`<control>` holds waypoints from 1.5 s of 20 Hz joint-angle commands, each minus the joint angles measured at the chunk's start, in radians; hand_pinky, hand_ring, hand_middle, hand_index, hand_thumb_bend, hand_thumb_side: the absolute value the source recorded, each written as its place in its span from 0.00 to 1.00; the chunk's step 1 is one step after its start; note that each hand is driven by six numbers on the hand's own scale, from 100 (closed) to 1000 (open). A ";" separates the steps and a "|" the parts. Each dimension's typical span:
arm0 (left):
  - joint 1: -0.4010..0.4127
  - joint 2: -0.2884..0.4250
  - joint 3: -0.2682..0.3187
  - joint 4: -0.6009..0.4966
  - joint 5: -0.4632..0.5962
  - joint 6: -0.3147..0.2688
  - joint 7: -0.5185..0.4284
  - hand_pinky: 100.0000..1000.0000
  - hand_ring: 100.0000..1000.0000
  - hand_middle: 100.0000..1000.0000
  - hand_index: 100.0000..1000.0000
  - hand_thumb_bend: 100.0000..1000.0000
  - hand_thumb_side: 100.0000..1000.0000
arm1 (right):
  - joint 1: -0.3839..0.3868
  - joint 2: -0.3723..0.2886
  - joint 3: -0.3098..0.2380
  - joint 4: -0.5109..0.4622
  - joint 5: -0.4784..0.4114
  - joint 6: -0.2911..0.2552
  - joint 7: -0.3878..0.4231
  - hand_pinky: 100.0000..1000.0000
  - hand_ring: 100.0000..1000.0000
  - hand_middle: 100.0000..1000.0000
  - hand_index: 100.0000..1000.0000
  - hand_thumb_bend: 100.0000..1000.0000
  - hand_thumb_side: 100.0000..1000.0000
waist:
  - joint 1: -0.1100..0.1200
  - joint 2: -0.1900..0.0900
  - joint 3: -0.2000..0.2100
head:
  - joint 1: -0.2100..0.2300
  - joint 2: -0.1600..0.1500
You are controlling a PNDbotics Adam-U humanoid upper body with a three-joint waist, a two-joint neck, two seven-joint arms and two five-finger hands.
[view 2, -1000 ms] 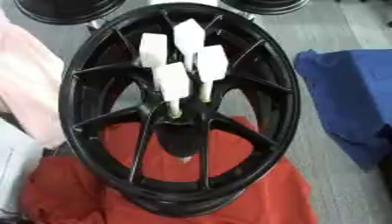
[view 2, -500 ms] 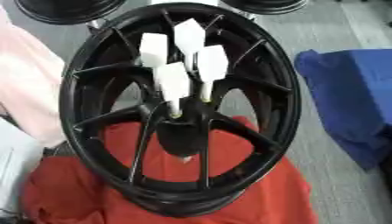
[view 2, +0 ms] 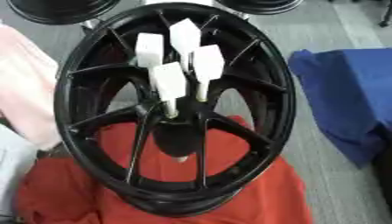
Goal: Pull the pin out of the wheel hub.
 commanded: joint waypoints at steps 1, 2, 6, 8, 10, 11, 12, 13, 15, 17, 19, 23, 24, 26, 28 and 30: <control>0.000 0.037 0.013 -0.009 -0.005 0.001 0.002 0.60 0.78 0.64 0.73 0.29 0.64 | -0.024 -0.003 0.017 -0.012 0.021 -0.148 0.153 0.82 0.79 0.75 0.80 0.26 0.34 | 0.003 -0.019 -0.003 | 0.006 0.005; 0.001 0.038 0.013 -0.008 -0.005 0.001 0.003 0.60 0.78 0.64 0.73 0.29 0.64 | -0.025 0.000 0.025 -0.013 0.028 -0.152 0.154 0.82 0.79 0.76 0.80 0.26 0.35 | 0.003 -0.018 -0.004 | 0.008 0.005; 0.003 0.041 0.014 -0.008 -0.005 0.002 0.003 0.60 0.78 0.64 0.73 0.29 0.64 | -0.024 0.007 0.041 -0.018 0.049 -0.163 0.154 0.82 0.80 0.76 0.80 0.27 0.36 | 0.004 -0.016 -0.007 | 0.012 0.005; 0.007 0.042 0.015 -0.005 -0.005 0.003 0.005 0.60 0.78 0.64 0.73 0.29 0.64 | -0.016 0.018 0.056 -0.036 0.066 -0.170 0.155 0.82 0.81 0.77 0.81 0.29 0.38 | 0.003 -0.013 -0.011 | 0.019 0.005; 0.009 0.042 0.016 -0.003 -0.005 0.003 0.007 0.60 0.78 0.64 0.73 0.29 0.64 | -0.008 0.028 0.066 -0.054 0.084 -0.169 0.155 0.82 0.81 0.78 0.81 0.28 0.38 | 0.003 -0.011 -0.014 | 0.022 0.005; 0.009 0.042 0.016 -0.003 -0.005 0.003 0.007 0.60 0.78 0.64 0.73 0.29 0.64 | -0.003 0.032 0.069 -0.062 0.087 -0.167 0.155 0.82 0.81 0.77 0.81 0.27 0.37 | 0.003 -0.011 -0.015 | 0.023 0.003; 0.008 0.041 0.017 -0.003 -0.004 0.003 0.007 0.60 0.78 0.64 0.73 0.29 0.64 | 0.001 0.035 0.072 -0.071 0.087 -0.164 0.155 0.82 0.81 0.77 0.81 0.27 0.37 | 0.003 -0.011 -0.015 | 0.025 0.002; 0.007 0.038 0.017 -0.002 -0.004 0.003 0.007 0.60 0.78 0.64 0.73 0.29 0.64 | 0.006 0.039 0.072 -0.081 0.085 -0.160 0.155 0.82 0.81 0.78 0.81 0.27 0.37 | 0.004 -0.011 -0.015 | 0.027 -0.001; 0.003 0.036 0.016 -0.002 -0.003 0.003 0.006 0.60 0.78 0.64 0.73 0.30 0.65 | 0.011 0.045 0.071 -0.100 0.084 -0.149 0.155 0.82 0.81 0.78 0.81 0.28 0.36 | 0.004 -0.010 -0.016 | 0.032 -0.006; 0.002 0.036 0.015 -0.002 -0.003 0.003 0.005 0.60 0.77 0.64 0.73 0.29 0.64 | 0.015 0.052 0.067 -0.116 0.088 -0.135 0.152 0.82 0.81 0.77 0.81 0.28 0.34 | 0.004 -0.010 -0.018 | 0.034 -0.010; 0.002 0.037 0.015 -0.002 -0.003 0.003 0.005 0.60 0.77 0.64 0.73 0.29 0.65 | 0.026 0.057 0.062 -0.133 0.095 -0.116 0.142 0.82 0.81 0.77 0.81 0.27 0.34 | 0.004 -0.010 -0.020 | 0.036 -0.013; 0.008 0.038 0.018 0.001 -0.003 0.003 0.009 0.60 0.77 0.64 0.73 0.29 0.65 | 0.045 0.063 0.060 -0.157 0.127 -0.078 0.117 0.82 0.81 0.78 0.82 0.28 0.35 | 0.002 -0.009 -0.025 | 0.043 -0.009; 0.009 0.038 0.018 0.002 -0.003 0.003 0.009 0.60 0.77 0.64 0.73 0.29 0.65 | 0.048 0.065 0.062 -0.160 0.135 -0.070 0.113 0.82 0.81 0.78 0.82 0.28 0.35 | 0.001 -0.009 -0.026 | 0.043 -0.009; 0.010 0.040 0.019 0.003 -0.004 0.003 0.010 0.60 0.77 0.64 0.73 0.29 0.65 | 0.051 0.069 0.065 -0.167 0.152 -0.058 0.109 0.81 0.80 0.78 0.82 0.28 0.36 | 0.001 -0.008 -0.028 | 0.046 -0.007; 0.010 0.040 0.020 0.004 -0.003 0.003 0.011 0.60 0.77 0.64 0.73 0.29 0.65 | 0.053 0.074 0.071 -0.170 0.170 -0.050 0.108 0.81 0.79 0.77 0.82 0.29 0.37 | 0.000 -0.008 -0.028 | 0.047 -0.007; 0.011 0.040 0.019 0.004 -0.003 0.003 0.010 0.60 0.77 0.64 0.73 0.29 0.65 | 0.050 0.081 0.077 -0.169 0.195 -0.044 0.108 0.80 0.79 0.77 0.82 0.27 0.34 | 0.000 -0.007 -0.028 | 0.048 -0.007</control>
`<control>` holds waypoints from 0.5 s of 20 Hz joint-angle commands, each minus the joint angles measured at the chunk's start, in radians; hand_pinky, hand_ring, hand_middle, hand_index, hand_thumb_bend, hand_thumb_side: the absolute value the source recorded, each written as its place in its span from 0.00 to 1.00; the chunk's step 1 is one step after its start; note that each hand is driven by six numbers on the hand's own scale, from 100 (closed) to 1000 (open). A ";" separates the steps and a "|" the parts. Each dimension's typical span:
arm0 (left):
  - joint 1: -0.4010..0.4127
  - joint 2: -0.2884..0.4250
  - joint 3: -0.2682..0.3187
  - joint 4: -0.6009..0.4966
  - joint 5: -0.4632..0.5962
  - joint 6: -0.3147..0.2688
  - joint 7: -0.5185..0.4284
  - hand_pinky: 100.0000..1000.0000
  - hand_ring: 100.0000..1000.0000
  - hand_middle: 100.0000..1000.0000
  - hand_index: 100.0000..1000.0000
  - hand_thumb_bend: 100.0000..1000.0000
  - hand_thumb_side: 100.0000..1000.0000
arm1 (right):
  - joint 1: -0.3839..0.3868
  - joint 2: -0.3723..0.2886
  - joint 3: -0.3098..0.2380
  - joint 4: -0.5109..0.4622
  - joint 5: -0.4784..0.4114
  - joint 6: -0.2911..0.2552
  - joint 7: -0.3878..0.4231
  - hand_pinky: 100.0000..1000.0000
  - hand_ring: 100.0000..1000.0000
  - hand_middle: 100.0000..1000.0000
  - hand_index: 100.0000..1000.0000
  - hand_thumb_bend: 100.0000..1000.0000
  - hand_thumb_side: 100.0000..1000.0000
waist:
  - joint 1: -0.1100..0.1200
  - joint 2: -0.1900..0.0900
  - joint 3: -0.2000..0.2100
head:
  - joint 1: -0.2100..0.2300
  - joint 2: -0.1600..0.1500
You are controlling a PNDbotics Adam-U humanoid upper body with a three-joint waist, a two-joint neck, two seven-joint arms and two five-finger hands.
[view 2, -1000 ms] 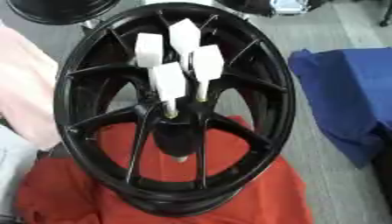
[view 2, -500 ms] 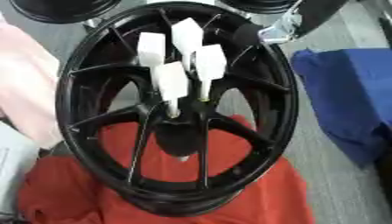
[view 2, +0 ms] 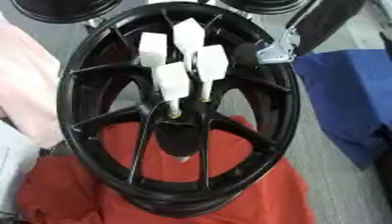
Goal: Pull the pin out of the wheel hub.
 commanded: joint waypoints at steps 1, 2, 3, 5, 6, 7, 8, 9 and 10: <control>-0.003 0.038 0.014 -0.008 -0.002 -0.001 0.004 0.60 0.77 0.64 0.73 0.29 0.65 | -0.014 -0.003 -0.002 -0.015 0.041 -0.071 0.077 0.80 0.79 0.77 0.82 0.30 0.37 | 0.002 -0.012 0.000 | 0.003 -0.004; -0.003 0.038 0.014 -0.007 -0.002 -0.001 0.004 0.60 0.77 0.64 0.73 0.29 0.65 | -0.015 0.002 0.001 -0.013 0.056 -0.070 0.074 0.80 0.79 0.77 0.82 0.29 0.37 | 0.002 -0.011 0.000 | 0.003 -0.004; -0.003 0.038 0.014 -0.007 -0.002 -0.001 0.004 0.60 0.77 0.64 0.73 0.29 0.65 | -0.015 0.007 0.004 -0.011 0.071 -0.068 0.072 0.80 0.79 0.77 0.82 0.29 0.38 | 0.002 -0.010 0.000 | 0.003 -0.003; -0.003 0.038 0.014 -0.006 -0.001 -0.001 0.004 0.60 0.77 0.64 0.73 0.29 0.65 | -0.015 0.016 0.010 -0.004 0.098 -0.067 0.068 0.80 0.79 0.76 0.82 0.29 0.38 | 0.002 -0.009 0.001 | 0.003 -0.002; -0.003 0.038 0.014 -0.006 -0.001 -0.001 0.004 0.60 0.77 0.64 0.73 0.29 0.65 | -0.014 0.020 0.014 0.001 0.111 -0.067 0.067 0.79 0.79 0.76 0.82 0.29 0.39 | 0.001 -0.008 0.001 | 0.003 -0.001; -0.004 0.038 0.014 -0.006 -0.001 -0.001 0.004 0.60 0.77 0.64 0.73 0.29 0.65 | -0.013 0.024 0.017 0.005 0.124 -0.066 0.066 0.79 0.78 0.76 0.82 0.29 0.39 | 0.000 -0.008 0.001 | 0.003 0.000; -0.004 0.037 0.014 -0.006 -0.001 -0.001 0.004 0.60 0.77 0.64 0.73 0.29 0.65 | -0.012 0.027 0.021 0.010 0.135 -0.066 0.066 0.79 0.78 0.75 0.82 0.31 0.34 | 0.000 -0.007 0.002 | 0.004 0.001; -0.005 0.037 0.014 -0.006 -0.001 -0.001 0.004 0.60 0.77 0.64 0.73 0.29 0.65 | -0.011 0.030 0.024 0.015 0.148 -0.066 0.066 0.79 0.78 0.75 0.81 0.29 0.39 | 0.000 -0.007 0.002 | 0.003 0.001; -0.005 0.038 0.013 -0.006 -0.001 -0.001 0.004 0.60 0.77 0.64 0.73 0.29 0.65 | -0.010 0.032 0.027 0.019 0.161 -0.067 0.066 0.78 0.78 0.75 0.81 0.29 0.39 | -0.001 -0.006 0.002 | 0.003 0.002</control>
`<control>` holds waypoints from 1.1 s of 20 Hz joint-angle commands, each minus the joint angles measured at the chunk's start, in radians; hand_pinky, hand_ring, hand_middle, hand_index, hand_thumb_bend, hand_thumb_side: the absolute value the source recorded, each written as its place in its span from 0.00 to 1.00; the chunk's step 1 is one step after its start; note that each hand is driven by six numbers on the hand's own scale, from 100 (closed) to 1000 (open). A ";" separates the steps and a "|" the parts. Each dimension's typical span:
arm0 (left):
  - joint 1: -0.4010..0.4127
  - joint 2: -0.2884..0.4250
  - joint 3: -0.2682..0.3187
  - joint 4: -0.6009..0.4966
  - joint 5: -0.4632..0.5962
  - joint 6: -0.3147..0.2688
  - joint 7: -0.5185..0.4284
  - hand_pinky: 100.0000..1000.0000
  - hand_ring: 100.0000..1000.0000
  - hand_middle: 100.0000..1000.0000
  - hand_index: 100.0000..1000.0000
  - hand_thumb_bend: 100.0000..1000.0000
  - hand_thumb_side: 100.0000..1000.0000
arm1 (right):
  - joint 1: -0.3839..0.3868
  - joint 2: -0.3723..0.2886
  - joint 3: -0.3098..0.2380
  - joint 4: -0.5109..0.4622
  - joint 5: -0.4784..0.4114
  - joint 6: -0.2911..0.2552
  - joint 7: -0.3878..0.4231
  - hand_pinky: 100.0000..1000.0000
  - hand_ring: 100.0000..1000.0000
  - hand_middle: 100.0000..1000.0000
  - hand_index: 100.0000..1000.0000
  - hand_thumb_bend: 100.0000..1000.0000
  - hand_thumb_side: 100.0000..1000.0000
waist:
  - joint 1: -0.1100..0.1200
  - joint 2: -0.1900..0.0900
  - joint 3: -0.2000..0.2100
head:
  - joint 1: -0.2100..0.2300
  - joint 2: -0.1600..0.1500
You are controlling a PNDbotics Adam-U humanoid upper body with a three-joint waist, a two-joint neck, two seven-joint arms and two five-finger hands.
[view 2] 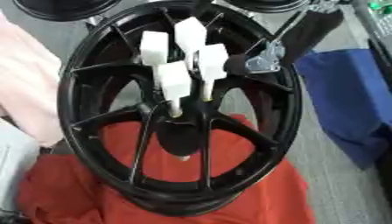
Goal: Pull the pin out of the wheel hub.
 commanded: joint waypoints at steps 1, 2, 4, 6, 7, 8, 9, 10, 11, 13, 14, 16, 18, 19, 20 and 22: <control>-0.006 0.038 0.014 -0.011 -0.001 -0.002 0.004 0.60 0.77 0.64 0.73 0.29 0.65 | -0.009 -0.008 0.000 0.009 0.045 -0.068 0.063 0.77 0.76 0.73 0.80 0.30 0.39 | 0.002 -0.012 0.002 | 0.002 0.001; -0.006 0.038 0.014 -0.011 -0.001 -0.002 0.004 0.60 0.77 0.64 0.73 0.29 0.65 | -0.009 -0.006 0.002 0.013 0.059 -0.068 0.061 0.77 0.76 0.73 0.80 0.30 0.39 | 0.002 -0.012 0.002 | 0.002 0.001; -0.006 0.038 0.014 -0.011 -0.002 -0.002 0.004 0.60 0.77 0.64 0.73 0.29 0.65 | -0.007 -0.004 0.003 0.017 0.086 -0.066 0.053 0.75 0.74 0.70 0.78 0.31 0.39 | 0.001 -0.012 0.003 | 0.002 0.001; -0.006 0.037 0.015 -0.010 -0.002 -0.002 0.005 0.60 0.77 0.64 0.73 0.29 0.65 | -0.006 -0.003 0.004 0.018 0.116 -0.063 0.045 0.74 0.72 0.68 0.77 0.33 0.39 | 0.001 -0.011 0.003 | 0.003 0.003; -0.007 0.037 0.015 -0.009 -0.002 -0.001 0.005 0.60 0.77 0.64 0.73 0.29 0.65 | -0.006 -0.003 0.004 0.017 0.131 -0.062 0.041 0.73 0.71 0.67 0.76 0.34 0.39 | 0.001 -0.011 0.002 | 0.003 0.004; -0.007 0.037 0.015 -0.009 -0.002 -0.001 0.005 0.60 0.77 0.64 0.73 0.29 0.65 | -0.006 -0.003 0.005 0.017 0.145 -0.060 0.038 0.73 0.70 0.66 0.75 0.34 0.40 | 0.001 -0.011 0.003 | 0.003 0.004; -0.007 0.037 0.015 -0.008 -0.002 -0.001 0.005 0.60 0.77 0.64 0.73 0.29 0.65 | -0.006 -0.003 0.006 0.017 0.158 -0.059 0.036 0.71 0.67 0.63 0.75 0.35 0.40 | 0.001 -0.011 0.003 | 0.003 0.004; -0.007 0.037 0.015 -0.008 -0.002 -0.001 0.005 0.60 0.77 0.64 0.73 0.29 0.65 | -0.006 -0.003 0.007 0.018 0.171 -0.058 0.035 0.70 0.67 0.63 0.75 0.35 0.40 | 0.001 -0.010 0.003 | 0.002 0.005; -0.008 0.037 0.015 -0.008 -0.003 -0.001 0.005 0.60 0.77 0.64 0.73 0.29 0.65 | -0.006 -0.003 0.008 0.018 0.181 -0.057 0.034 0.69 0.65 0.61 0.74 0.35 0.40 | 0.001 -0.010 0.003 | 0.002 0.005; -0.008 0.037 0.015 -0.007 -0.003 -0.001 0.005 0.60 0.77 0.64 0.73 0.29 0.65 | -0.005 -0.003 0.008 0.017 0.201 -0.052 0.029 0.69 0.65 0.61 0.73 0.36 0.39 | 0.001 -0.010 0.003 | 0.002 0.006; -0.008 0.037 0.015 -0.007 -0.003 -0.001 0.005 0.60 0.77 0.64 0.73 0.29 0.65 | -0.005 -0.003 0.008 0.017 0.211 -0.049 0.028 0.69 0.65 0.61 0.73 0.36 0.40 | 0.001 -0.010 0.003 | 0.002 0.006; -0.009 0.037 0.015 -0.007 -0.004 -0.002 0.005 0.60 0.77 0.64 0.73 0.29 0.65 | -0.004 -0.001 0.010 0.019 0.231 -0.044 0.029 0.69 0.65 0.61 0.74 0.36 0.40 | 0.000 -0.009 0.004 | 0.001 0.006; -0.010 0.037 0.015 -0.007 -0.004 -0.002 0.005 0.60 0.77 0.64 0.73 0.29 0.65 | -0.004 0.002 0.010 0.024 0.251 -0.037 0.029 0.68 0.65 0.61 0.74 0.35 0.40 | 0.000 -0.009 0.005 | 0.000 0.006; -0.010 0.037 0.015 -0.007 -0.004 -0.001 0.005 0.60 0.77 0.64 0.73 0.29 0.65 | -0.004 0.005 0.011 0.027 0.259 -0.033 0.027 0.68 0.65 0.61 0.74 0.35 0.40 | 0.000 -0.008 0.005 | 0.000 0.006; -0.011 0.036 0.015 -0.007 -0.004 -0.001 0.005 0.60 0.77 0.64 0.73 0.29 0.65 | -0.004 0.007 0.012 0.029 0.265 -0.031 0.025 0.68 0.65 0.61 0.74 0.35 0.40 | 0.000 -0.008 0.005 | 0.000 0.006; -0.011 0.036 0.014 -0.007 -0.005 -0.001 0.005 0.60 0.77 0.64 0.73 0.29 0.65 | -0.004 0.008 0.014 0.031 0.272 -0.029 0.022 0.68 0.65 0.61 0.74 0.35 0.40 | 0.000 -0.008 0.005 | 0.000 0.006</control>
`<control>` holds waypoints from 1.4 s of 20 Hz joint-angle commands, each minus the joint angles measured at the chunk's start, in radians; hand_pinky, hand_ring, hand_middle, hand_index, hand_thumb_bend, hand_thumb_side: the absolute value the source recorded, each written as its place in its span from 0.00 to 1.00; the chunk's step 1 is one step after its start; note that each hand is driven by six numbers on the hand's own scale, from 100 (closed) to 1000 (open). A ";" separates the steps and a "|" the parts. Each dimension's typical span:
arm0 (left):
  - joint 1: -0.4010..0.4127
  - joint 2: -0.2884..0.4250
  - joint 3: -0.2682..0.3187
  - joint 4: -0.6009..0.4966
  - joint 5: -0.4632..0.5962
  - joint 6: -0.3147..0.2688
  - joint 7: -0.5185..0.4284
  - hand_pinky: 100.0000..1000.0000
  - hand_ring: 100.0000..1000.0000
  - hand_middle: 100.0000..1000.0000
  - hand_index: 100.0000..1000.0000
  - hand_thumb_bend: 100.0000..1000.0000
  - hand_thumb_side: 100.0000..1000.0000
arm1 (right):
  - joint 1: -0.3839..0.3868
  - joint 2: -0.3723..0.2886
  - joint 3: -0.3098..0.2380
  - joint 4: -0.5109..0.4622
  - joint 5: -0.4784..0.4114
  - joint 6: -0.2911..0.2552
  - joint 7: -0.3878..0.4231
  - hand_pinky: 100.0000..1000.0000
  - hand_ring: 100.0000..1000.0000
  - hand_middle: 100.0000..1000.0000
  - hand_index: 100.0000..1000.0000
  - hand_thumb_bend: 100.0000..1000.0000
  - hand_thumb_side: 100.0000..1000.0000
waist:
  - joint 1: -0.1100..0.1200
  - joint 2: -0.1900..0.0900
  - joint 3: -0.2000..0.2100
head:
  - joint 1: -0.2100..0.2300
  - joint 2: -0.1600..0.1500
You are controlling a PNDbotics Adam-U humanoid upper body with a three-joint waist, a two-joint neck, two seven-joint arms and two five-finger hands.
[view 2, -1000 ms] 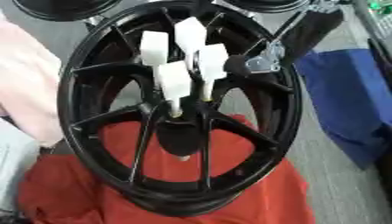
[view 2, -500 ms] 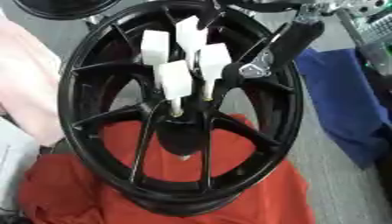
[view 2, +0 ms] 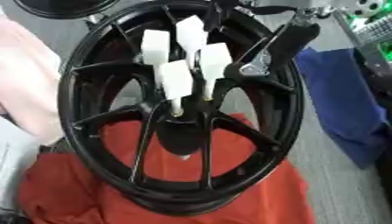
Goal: Pull the pin out of the wheel hub.
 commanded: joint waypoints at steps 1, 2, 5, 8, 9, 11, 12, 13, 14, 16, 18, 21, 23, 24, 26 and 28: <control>-0.010 0.036 0.014 -0.008 -0.005 -0.002 0.003 0.60 0.77 0.64 0.73 0.29 0.65 | -0.012 -0.010 -0.006 0.001 0.017 -0.025 0.024 0.68 0.65 0.61 0.74 0.35 0.40 | 0.003 -0.013 0.001 | 0.000 0.005; -0.010 0.035 0.015 -0.007 -0.004 -0.002 0.003 0.60 0.77 0.64 0.73 0.29 0.65 | -0.006 -0.007 -0.012 0.010 0.023 -0.020 0.024 0.67 0.64 0.64 0.77 0.32 0.40 | 0.002 -0.011 0.002 | 0.000 0.005; -0.012 0.034 0.014 -0.006 -0.004 -0.002 0.003 0.60 0.77 0.64 0.73 0.29 0.65 | -0.001 0.009 -0.010 0.038 0.044 0.008 0.020 0.68 0.64 0.65 0.77 0.32 0.41 | 0.001 -0.009 0.003 | -0.001 0.005; -0.013 0.034 0.014 -0.006 -0.005 -0.004 0.004 0.60 0.77 0.64 0.73 0.29 0.65 | 0.002 0.018 -0.006 0.052 0.057 0.027 0.014 0.67 0.64 0.64 0.76 0.31 0.41 | 0.000 -0.007 0.005 | -0.002 0.005; -0.013 0.034 0.014 -0.006 -0.005 -0.004 0.005 0.60 0.77 0.64 0.73 0.29 0.65 | 0.003 0.020 -0.005 0.055 0.060 0.029 0.013 0.67 0.64 0.64 0.76 0.30 0.42 | 0.000 -0.007 0.005 | -0.002 0.005; -0.013 0.034 0.014 -0.006 -0.006 -0.004 0.005 0.60 0.77 0.64 0.73 0.29 0.65 | 0.004 0.022 -0.003 0.061 0.068 0.031 0.010 0.67 0.64 0.63 0.75 0.28 0.40 | 0.000 -0.006 0.006 | -0.003 0.005; -0.013 0.034 0.014 -0.006 -0.006 -0.004 0.005 0.60 0.77 0.64 0.73 0.29 0.65 | 0.006 0.024 -0.003 0.064 0.072 0.032 0.008 0.66 0.63 0.62 0.74 0.27 0.41 | 0.000 -0.006 0.006 | -0.003 0.005; -0.013 0.034 0.014 -0.006 -0.007 -0.004 0.005 0.60 0.77 0.64 0.73 0.29 0.65 | 0.007 0.025 -0.003 0.068 0.075 0.033 0.005 0.66 0.62 0.62 0.74 0.27 0.41 | 0.000 -0.005 0.007 | -0.003 0.005; -0.013 0.034 0.014 -0.006 -0.007 -0.003 0.005 0.60 0.77 0.64 0.73 0.29 0.65 | 0.007 0.026 -0.003 0.070 0.079 0.034 0.002 0.65 0.62 0.62 0.74 0.27 0.41 | 0.000 -0.005 0.007 | -0.003 0.005; -0.014 0.033 0.014 -0.006 -0.008 -0.003 0.005 0.60 0.77 0.64 0.73 0.29 0.65 | 0.009 0.029 -0.002 0.075 0.085 0.033 -0.002 0.65 0.62 0.61 0.74 0.27 0.41 | 0.000 -0.004 0.007 | -0.003 0.005; -0.014 0.033 0.014 -0.006 -0.008 -0.003 0.005 0.60 0.77 0.64 0.73 0.29 0.65 | 0.009 0.030 -0.001 0.078 0.088 0.032 -0.004 0.65 0.62 0.61 0.74 0.27 0.41 | 0.000 -0.004 0.007 | -0.003 0.005; -0.014 0.033 0.014 -0.006 -0.009 -0.003 0.005 0.60 0.77 0.64 0.73 0.29 0.65 | 0.009 0.031 -0.001 0.080 0.091 0.030 -0.006 0.65 0.62 0.61 0.74 0.27 0.41 | 0.000 -0.004 0.007 | -0.003 0.005; -0.016 0.033 0.014 -0.006 -0.009 -0.003 0.005 0.60 0.77 0.64 0.73 0.29 0.66 | 0.018 0.029 -0.003 0.083 0.095 0.032 -0.007 0.65 0.62 0.61 0.73 0.26 0.42 | 0.001 0.000 0.010 | -0.005 0.003; -0.016 0.033 0.013 -0.006 -0.009 -0.002 0.004 0.60 0.77 0.64 0.73 0.29 0.66 | 0.024 0.029 -0.003 0.085 0.098 0.033 -0.007 0.65 0.62 0.61 0.74 0.25 0.42 | 0.001 0.001 0.011 | -0.006 0.002; -0.017 0.033 0.013 -0.007 -0.009 -0.002 0.004 0.60 0.77 0.64 0.73 0.29 0.66 | 0.031 0.030 -0.003 0.088 0.104 0.033 -0.006 0.65 0.62 0.61 0.74 0.25 0.43 | 0.001 0.003 0.013 | -0.006 0.000; -0.018 0.033 0.013 -0.007 -0.009 -0.002 0.004 0.60 0.77 0.64 0.73 0.29 0.66 | 0.034 0.031 -0.004 0.093 0.107 0.029 -0.004 0.65 0.61 0.61 0.73 0.25 0.43 | 0.001 0.005 0.014 | -0.007 -0.001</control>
